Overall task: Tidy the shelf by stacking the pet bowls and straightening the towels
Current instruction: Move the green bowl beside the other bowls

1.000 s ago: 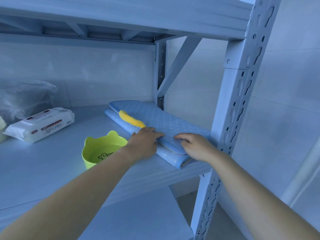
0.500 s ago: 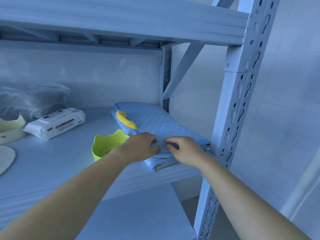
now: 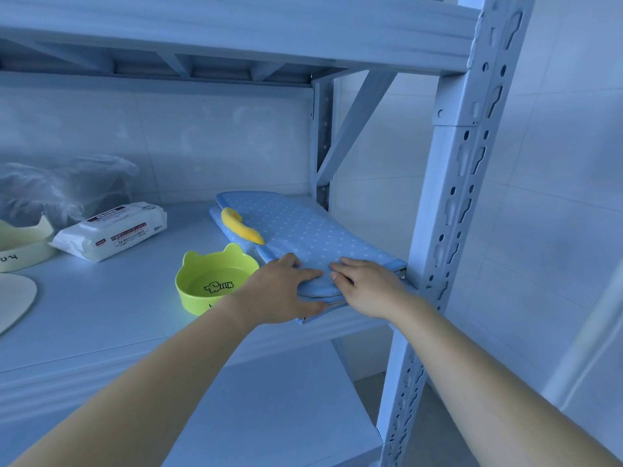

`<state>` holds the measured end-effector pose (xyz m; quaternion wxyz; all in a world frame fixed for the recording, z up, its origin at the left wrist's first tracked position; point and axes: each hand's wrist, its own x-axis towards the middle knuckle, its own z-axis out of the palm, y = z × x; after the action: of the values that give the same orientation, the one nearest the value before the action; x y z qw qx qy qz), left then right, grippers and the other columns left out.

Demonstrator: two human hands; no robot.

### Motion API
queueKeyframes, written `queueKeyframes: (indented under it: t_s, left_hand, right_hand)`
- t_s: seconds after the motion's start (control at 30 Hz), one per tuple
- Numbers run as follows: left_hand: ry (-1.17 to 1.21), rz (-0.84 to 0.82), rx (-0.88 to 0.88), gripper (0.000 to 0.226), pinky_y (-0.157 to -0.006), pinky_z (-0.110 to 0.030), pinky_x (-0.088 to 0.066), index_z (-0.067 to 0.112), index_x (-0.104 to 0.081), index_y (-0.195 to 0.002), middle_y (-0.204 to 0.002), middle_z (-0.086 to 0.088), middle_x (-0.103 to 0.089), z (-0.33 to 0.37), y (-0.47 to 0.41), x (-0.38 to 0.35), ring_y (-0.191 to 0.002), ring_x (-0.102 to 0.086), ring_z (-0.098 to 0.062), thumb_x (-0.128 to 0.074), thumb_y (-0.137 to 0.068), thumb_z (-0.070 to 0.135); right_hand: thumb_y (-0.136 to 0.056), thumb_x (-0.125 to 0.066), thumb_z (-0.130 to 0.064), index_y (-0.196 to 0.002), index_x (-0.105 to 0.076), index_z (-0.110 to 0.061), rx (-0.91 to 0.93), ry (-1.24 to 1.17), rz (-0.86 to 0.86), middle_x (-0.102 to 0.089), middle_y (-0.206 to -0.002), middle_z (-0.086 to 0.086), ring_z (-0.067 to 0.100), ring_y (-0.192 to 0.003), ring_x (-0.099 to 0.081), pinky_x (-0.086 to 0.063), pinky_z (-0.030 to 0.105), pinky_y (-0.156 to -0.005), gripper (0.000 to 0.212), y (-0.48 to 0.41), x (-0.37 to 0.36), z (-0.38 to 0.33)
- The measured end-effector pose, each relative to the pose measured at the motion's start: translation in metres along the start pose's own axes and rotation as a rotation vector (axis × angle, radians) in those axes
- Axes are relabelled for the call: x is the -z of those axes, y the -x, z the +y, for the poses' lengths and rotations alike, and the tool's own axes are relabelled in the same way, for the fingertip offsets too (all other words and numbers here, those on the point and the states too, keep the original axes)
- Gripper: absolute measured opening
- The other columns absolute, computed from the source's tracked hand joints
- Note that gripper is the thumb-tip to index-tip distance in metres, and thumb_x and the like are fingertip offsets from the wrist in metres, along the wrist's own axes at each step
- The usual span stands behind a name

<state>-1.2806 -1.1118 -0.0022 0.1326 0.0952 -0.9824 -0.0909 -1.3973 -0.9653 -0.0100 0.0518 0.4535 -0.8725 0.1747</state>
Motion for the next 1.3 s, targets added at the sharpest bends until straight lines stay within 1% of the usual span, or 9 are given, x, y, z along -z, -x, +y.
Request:
queueKeyframes:
  t_s: [0.2, 0.33, 0.67, 0.8, 0.97, 1.03, 1.13, 1.2, 1.3]
  left_hand:
    - [0.120, -0.164, 0.027, 0.063, -0.094, -0.018, -0.026, 0.041, -0.041, -0.135, -0.136, 0.009, -0.033, -0.015, -0.013, 0.009, -0.122, -0.039, -0.009, -0.063, -0.077, 0.054]
    - [0.051, -0.261, 0.011, 0.064, -0.109, -0.026, -0.017, 0.041, -0.030, -0.140, -0.153, 0.003, -0.018, -0.022, -0.031, 0.012, -0.140, -0.020, -0.016, -0.057, -0.083, 0.051]
    - [0.077, -0.258, -0.048, 0.064, -0.114, -0.029, -0.009, 0.037, -0.026, -0.143, -0.156, -0.002, -0.012, -0.010, -0.065, -0.005, -0.144, -0.008, -0.014, -0.055, -0.087, 0.048]
    - [0.027, -0.212, -0.069, 0.064, -0.113, -0.029, -0.012, 0.037, -0.026, -0.143, -0.156, -0.002, -0.015, -0.008, -0.069, -0.010, -0.143, -0.010, -0.015, -0.054, -0.086, 0.050]
    - [0.080, -0.156, -0.060, 0.060, -0.114, -0.029, -0.014, 0.041, -0.033, -0.139, -0.153, 0.005, -0.023, -0.015, -0.060, -0.009, -0.141, -0.017, -0.011, -0.048, -0.084, 0.061]
    - [0.190, -0.105, -0.069, 0.047, -0.114, -0.032, -0.022, 0.035, -0.044, -0.135, -0.145, 0.005, -0.037, -0.016, -0.058, -0.003, -0.136, -0.029, -0.011, -0.042, -0.091, 0.053]
    - [0.095, 0.006, -0.114, 0.039, -0.105, -0.029, -0.031, 0.024, -0.048, -0.133, -0.137, 0.002, -0.044, -0.019, -0.056, 0.005, -0.128, -0.038, -0.016, -0.040, -0.095, 0.018]
    - [0.055, -0.037, -0.096, 0.050, -0.101, -0.026, -0.031, 0.024, -0.045, -0.135, -0.141, 0.004, -0.039, -0.022, -0.054, 0.006, -0.129, -0.036, -0.016, -0.042, -0.088, 0.007]
    - [0.032, -0.110, -0.108, 0.059, -0.102, -0.022, -0.026, 0.026, -0.039, -0.138, -0.143, 0.004, -0.035, -0.023, -0.049, 0.003, -0.131, -0.034, -0.016, -0.047, -0.083, 0.007]
  right_hand:
    - [-0.098, -0.024, -0.046, -0.139, -0.036, -0.024, -0.009, 0.034, -0.058, -0.031, -0.149, 0.002, 0.021, -0.137, -0.025, -0.020, 0.030, -0.108, 0.048, -0.007, -0.005, -0.001]
    - [-0.097, -0.021, -0.051, -0.144, -0.027, -0.025, -0.047, 0.063, -0.081, -0.019, -0.155, 0.000, 0.020, -0.141, -0.017, -0.017, 0.032, -0.112, 0.054, -0.019, -0.006, 0.001]
    - [-0.097, -0.019, -0.052, -0.147, -0.020, -0.025, -0.145, 0.072, -0.087, -0.012, -0.157, -0.001, 0.018, -0.143, -0.010, -0.012, 0.034, -0.114, 0.057, -0.028, -0.003, 0.029]
    - [-0.097, -0.023, -0.051, -0.145, -0.025, -0.024, -0.160, 0.031, -0.060, -0.016, -0.156, -0.001, 0.018, -0.143, -0.013, -0.013, 0.033, -0.114, 0.055, -0.033, -0.004, 0.035]
    - [-0.093, -0.043, -0.040, -0.127, -0.053, -0.018, -0.096, -0.106, 0.110, -0.046, -0.138, -0.002, 0.016, -0.130, -0.038, -0.031, 0.029, -0.103, 0.041, -0.040, -0.003, 0.036]
    - [-0.092, -0.049, -0.030, -0.124, -0.056, -0.017, -0.017, -0.207, 0.182, -0.051, -0.133, -0.004, 0.013, -0.126, -0.043, -0.032, 0.021, -0.100, 0.035, -0.040, -0.004, 0.035]
    - [-0.091, -0.052, -0.030, -0.119, -0.060, -0.019, 0.041, -0.283, 0.191, -0.055, -0.127, -0.006, 0.009, -0.120, -0.047, -0.031, 0.015, -0.093, 0.031, -0.039, -0.006, 0.032]
    - [-0.089, -0.053, -0.042, -0.119, -0.060, -0.024, 0.059, -0.273, 0.145, -0.053, -0.129, -0.009, 0.006, -0.123, -0.044, -0.031, 0.019, -0.099, 0.036, -0.038, -0.008, 0.031]
    - [-0.081, -0.057, -0.054, -0.128, -0.053, -0.030, 0.065, -0.224, 0.067, -0.044, -0.140, -0.011, 0.005, -0.132, -0.035, -0.025, 0.031, -0.112, 0.052, -0.034, -0.008, 0.033]
